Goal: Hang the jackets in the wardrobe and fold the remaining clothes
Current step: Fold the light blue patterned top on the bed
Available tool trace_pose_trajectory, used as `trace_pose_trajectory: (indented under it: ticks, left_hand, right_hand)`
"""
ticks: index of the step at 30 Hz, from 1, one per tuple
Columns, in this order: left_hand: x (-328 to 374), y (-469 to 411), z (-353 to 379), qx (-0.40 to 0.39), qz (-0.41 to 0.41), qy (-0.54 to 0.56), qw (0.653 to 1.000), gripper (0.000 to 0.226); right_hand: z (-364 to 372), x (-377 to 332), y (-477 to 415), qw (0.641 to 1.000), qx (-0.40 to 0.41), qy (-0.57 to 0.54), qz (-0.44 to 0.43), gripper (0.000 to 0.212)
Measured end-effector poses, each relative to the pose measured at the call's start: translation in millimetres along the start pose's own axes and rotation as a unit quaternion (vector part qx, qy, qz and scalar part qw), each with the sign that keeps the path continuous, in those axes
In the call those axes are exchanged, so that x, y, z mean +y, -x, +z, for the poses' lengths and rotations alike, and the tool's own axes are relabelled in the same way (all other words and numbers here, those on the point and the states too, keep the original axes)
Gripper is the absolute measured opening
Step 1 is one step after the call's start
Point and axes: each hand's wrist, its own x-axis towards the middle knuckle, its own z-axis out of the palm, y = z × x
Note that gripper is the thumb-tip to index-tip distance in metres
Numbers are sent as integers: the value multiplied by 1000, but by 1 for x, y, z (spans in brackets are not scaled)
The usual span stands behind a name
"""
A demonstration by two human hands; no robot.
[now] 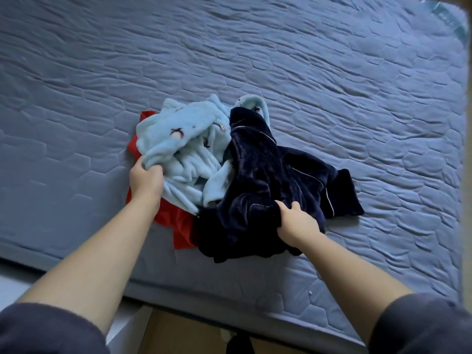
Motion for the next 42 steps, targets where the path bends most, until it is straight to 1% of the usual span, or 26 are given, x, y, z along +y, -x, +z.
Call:
trace_pose_trajectory:
  ticks: [1, 2, 5, 8, 11, 13, 15, 17, 19, 21, 23, 24, 25, 26, 27, 30, 32, 34, 39, 40, 42]
  left_hand:
    - [10, 5, -1, -13, 7, 47, 999, 36]
    - [22, 11, -3, -29, 19, 67, 997, 37]
    - [60, 38, -6, -91, 76, 77, 990, 39]
    - [104, 71, -12, -103, 121, 102, 982, 39]
    - [164, 115, -22, -128, 129, 182, 966, 44]
    - [210, 149, -32, -162, 139, 219, 952, 39]
    - [251, 183, -46, -188, 145, 238, 942, 35]
    - [286, 217, -63, -210, 155, 251, 932, 39]
    - [314, 250, -77, -222, 152, 271, 924, 42]
    - [338, 282, -88, -224, 136, 298, 918, 41]
    - [356, 312, -97, -228, 122, 325, 910, 39]
    - [363, 326, -101, -232, 119, 335, 905, 37]
    - [370, 338, -104, -237, 119, 341, 902, 35]
    - [375, 350, -108, -243, 124, 342, 899, 32]
    - [379, 359, -111, -249, 130, 340, 897, 29]
    - [383, 384, -117, -250, 151, 331, 897, 28]
    - [381, 399, -116, -244, 171, 317, 900, 29]
    - [376, 414, -113, -242, 187, 312, 899, 28]
    - [361, 446, -96, -280, 196, 260, 903, 20]
    - [358, 453, -91, -282, 192, 251, 906, 22]
    - [353, 469, -84, -275, 183, 242, 912, 27]
  right_hand:
    - [-4, -1, 5, 1000, -15, -10, 2, 69]
    - [-10, -2, 11, 999, -29, -18, 3, 70]
    - [-35, -4, 33, 998, -47, -37, -2, 73]
    - [-64, -8, 59, 997, -23, -69, -40, 77]
    - [-92, -21, 92, 984, 3, -144, -106, 83]
    - [-111, -30, 120, 967, 15, -208, -149, 88]
    - [-133, -39, 154, 932, 29, -312, -180, 89]
    - [-155, -45, 190, 888, 66, -403, -212, 83]
    - [-170, -46, 224, 856, 80, -459, -224, 71]
    - [-175, -43, 254, 846, 93, -477, -222, 61]
    - [-174, -36, 281, 849, 124, -478, -187, 53]
    - [-173, -30, 292, 848, 143, -482, -166, 45]
    - [-171, -24, 301, 838, 163, -498, -152, 35]
    - [-171, -15, 309, 821, 183, -522, -144, 22]
    - [-172, -6, 318, 801, 202, -546, -139, 14]
    - [-179, 27, 339, 768, 253, -575, -126, 22]
    - [-183, 51, 351, 757, 277, -578, -129, 17]
    - [-186, 73, 363, 747, 301, -578, -133, 20]
    - [-201, 127, 402, 697, 357, -596, -176, 17]
    - [-205, 140, 408, 696, 358, -597, -172, 14]
    - [-214, 167, 420, 703, 369, -589, -151, 17]
